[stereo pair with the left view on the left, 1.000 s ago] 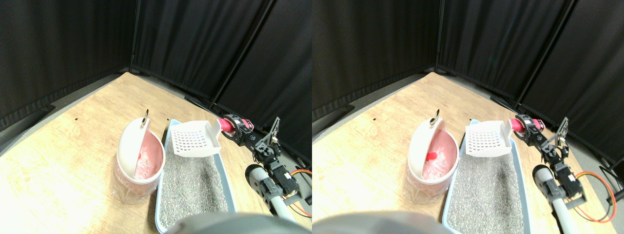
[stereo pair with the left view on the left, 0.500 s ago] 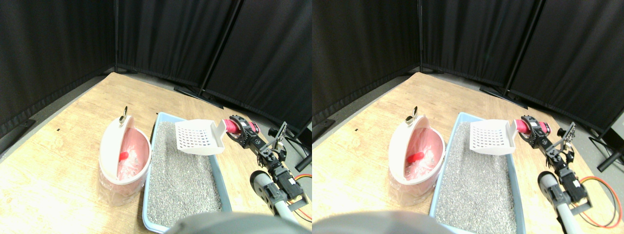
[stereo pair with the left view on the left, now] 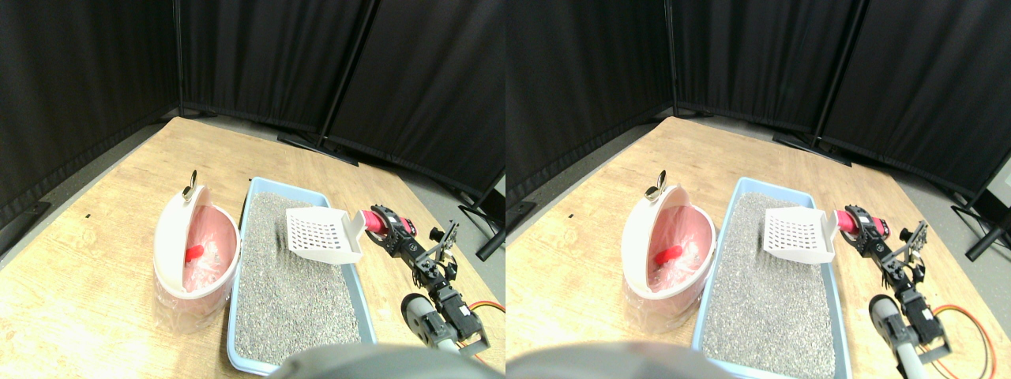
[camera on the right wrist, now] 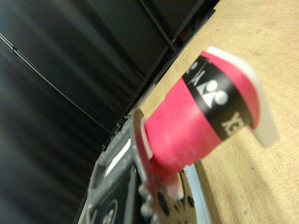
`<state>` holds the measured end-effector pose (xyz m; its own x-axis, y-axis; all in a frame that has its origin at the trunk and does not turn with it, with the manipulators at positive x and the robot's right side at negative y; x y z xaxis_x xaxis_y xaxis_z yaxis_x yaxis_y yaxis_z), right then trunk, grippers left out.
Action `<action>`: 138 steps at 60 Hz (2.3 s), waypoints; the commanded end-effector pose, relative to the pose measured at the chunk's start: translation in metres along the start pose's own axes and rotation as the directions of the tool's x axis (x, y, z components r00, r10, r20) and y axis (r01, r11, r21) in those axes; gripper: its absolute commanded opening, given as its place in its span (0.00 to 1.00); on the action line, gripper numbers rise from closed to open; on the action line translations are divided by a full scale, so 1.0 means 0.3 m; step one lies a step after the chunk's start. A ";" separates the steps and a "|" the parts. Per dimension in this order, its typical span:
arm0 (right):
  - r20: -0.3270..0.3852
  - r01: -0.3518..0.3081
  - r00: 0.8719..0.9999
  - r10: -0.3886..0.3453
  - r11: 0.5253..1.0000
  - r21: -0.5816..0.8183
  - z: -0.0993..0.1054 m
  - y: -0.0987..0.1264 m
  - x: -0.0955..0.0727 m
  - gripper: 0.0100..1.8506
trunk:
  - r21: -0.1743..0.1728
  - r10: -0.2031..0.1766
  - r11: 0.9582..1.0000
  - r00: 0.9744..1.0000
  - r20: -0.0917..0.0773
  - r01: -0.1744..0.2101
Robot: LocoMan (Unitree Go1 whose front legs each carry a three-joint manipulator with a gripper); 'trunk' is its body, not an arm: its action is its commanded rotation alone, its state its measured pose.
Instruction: Scoop (unimanual)
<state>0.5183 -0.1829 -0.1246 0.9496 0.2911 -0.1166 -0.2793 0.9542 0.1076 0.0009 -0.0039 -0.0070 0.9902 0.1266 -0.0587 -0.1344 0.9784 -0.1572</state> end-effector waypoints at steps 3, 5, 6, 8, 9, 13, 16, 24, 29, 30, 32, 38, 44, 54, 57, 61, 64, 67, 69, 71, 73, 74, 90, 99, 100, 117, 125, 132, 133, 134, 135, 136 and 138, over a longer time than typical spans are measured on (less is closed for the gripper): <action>0.029 -0.012 0.999 0.012 1.000 0.015 -0.019 -0.003 0.007 0.02 | -0.011 0.005 1.000 1.000 0.000 -0.005; 0.025 -0.012 1.000 0.011 1.000 0.019 -0.028 -0.007 0.007 0.02 | -0.010 0.006 1.000 1.000 0.000 -0.006; 0.022 -0.007 1.000 0.006 1.000 0.022 -0.034 -0.009 0.007 0.02 | -0.010 0.006 1.000 1.000 -0.001 -0.006; 0.020 -0.008 1.000 0.007 1.000 0.024 -0.044 -0.011 0.008 0.02 | -0.010 0.007 1.000 1.000 -0.002 -0.007; 0.016 -0.003 1.000 0.002 0.999 0.032 -0.051 -0.015 0.009 0.02 | -0.009 0.007 1.000 1.000 -0.003 -0.007; 0.001 0.015 1.000 -0.015 0.998 0.054 -0.071 -0.023 0.009 0.02 | -0.009 0.009 1.000 1.000 -0.004 -0.009; 0.001 0.019 1.000 -0.019 0.998 0.060 -0.085 -0.029 0.008 0.02 | -0.008 0.010 1.000 1.000 -0.007 -0.010; -0.026 0.027 0.999 -0.026 0.997 0.072 -0.117 -0.047 0.005 0.02 | -0.010 0.011 1.000 1.000 -0.008 -0.011; -0.036 0.027 0.999 -0.025 0.996 0.080 -0.131 -0.055 0.001 0.02 | -0.009 0.013 1.000 1.000 -0.009 -0.013; -0.037 0.025 0.999 -0.022 0.996 0.084 -0.142 -0.061 -0.002 0.02 | -0.009 0.013 1.000 1.000 -0.009 -0.013; -0.041 0.026 0.999 -0.022 0.995 0.094 -0.151 -0.067 -0.002 0.02 | -0.010 0.013 1.000 1.000 -0.009 -0.014; -0.059 0.043 0.998 -0.036 0.992 0.115 -0.175 -0.077 -0.009 0.02 | -0.012 0.015 1.000 1.000 -0.012 -0.015; -0.090 0.073 0.994 -0.062 0.989 0.131 -0.203 -0.085 -0.015 0.02 | -0.016 0.022 1.000 1.000 -0.021 -0.022; -0.124 0.052 0.992 -0.032 0.986 0.159 -0.246 -0.083 -0.019 0.02 | -0.020 0.025 0.999 0.999 -0.023 -0.025; -0.135 0.050 0.991 -0.027 0.984 0.174 -0.264 -0.081 -0.020 0.02 | -0.022 0.028 0.999 0.999 -0.023 -0.028; -0.138 0.046 0.990 -0.019 0.980 0.195 -0.287 -0.077 -0.021 0.02 | -0.024 0.030 0.999 0.999 -0.025 -0.030; -0.151 0.040 0.989 -0.010 0.979 0.198 -0.300 -0.077 -0.022 0.02 | -0.026 0.032 0.999 0.999 -0.027 -0.032; -0.168 0.055 0.986 -0.021 0.978 0.199 -0.316 -0.077 -0.020 0.02 | -0.026 0.032 0.999 0.999 -0.028 -0.033; -0.173 0.062 0.984 -0.028 0.978 0.198 -0.326 -0.080 -0.018 0.02 | -0.027 0.033 0.999 0.999 -0.027 -0.034; -0.177 0.065 0.984 -0.029 0.978 0.200 -0.329 -0.081 -0.017 0.02 | -0.025 0.033 0.999 0.999 -0.026 -0.034; -0.190 0.075 0.981 -0.036 0.977 0.200 -0.334 -0.086 -0.016 0.02 | -0.025 0.032 0.999 0.999 -0.029 -0.033; -0.194 0.078 0.980 -0.039 0.977 0.199 -0.335 -0.087 -0.016 0.02 | -0.025 0.032 0.999 0.999 -0.029 -0.033; -0.353 0.224 0.924 -0.150 0.958 0.181 -0.279 -0.068 -0.043 0.61 | -0.024 0.030 0.999 0.999 -0.027 -0.031; -0.362 0.220 0.921 -0.144 0.959 0.180 -0.257 -0.051 -0.061 0.72 | -0.024 0.030 0.999 0.999 -0.027 -0.031; -0.361 0.217 0.922 -0.140 0.959 0.182 -0.256 -0.050 -0.062 0.72 | -0.024 0.030 0.999 0.999 -0.027 -0.031; -0.259 0.139 0.963 -0.077 0.963 0.230 -0.188 -0.020 -0.111 0.72 | 0.001 0.003 1.000 0.999 -0.036 -0.003; -0.163 0.131 0.982 -0.098 0.968 0.213 -0.149 -0.018 -0.142 0.58 | 0.013 -0.016 1.000 0.999 -0.032 0.016; -0.063 0.100 0.994 -0.091 0.981 0.167 -0.132 -0.023 -0.163 0.37 | 0.029 -0.039 0.999 0.999 -0.031 0.039; -0.035 0.089 0.996 -0.084 0.981 0.173 -0.132 -0.028 -0.167 0.32 | 0.032 -0.043 0.999 0.999 -0.033 0.044; -0.010 0.073 0.997 -0.073 0.983 0.166 -0.133 -0.032 -0.170 0.27 | 0.032 -0.043 0.999 0.999 -0.033 0.044; 0.013 0.058 0.998 -0.061 0.986 0.157 -0.134 -0.036 -0.174 0.23 | 0.035 -0.048 0.998 0.998 -0.033 0.049; 0.024 0.054 0.998 -0.058 0.986 0.156 -0.134 -0.038 -0.176 0.21 | 0.038 -0.052 0.998 0.998 -0.033 0.054; 0.061 0.047 0.997 -0.057 0.987 0.154 -0.133 -0.043 -0.185 0.14 | 0.041 -0.057 0.997 0.998 -0.034 0.059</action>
<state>0.4644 -0.2082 -0.1664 0.9638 0.2113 -0.1628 -0.1614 0.9478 0.2750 -0.0002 -0.0041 -0.0056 0.9929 0.0814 -0.0867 -0.0909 0.9896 -0.1114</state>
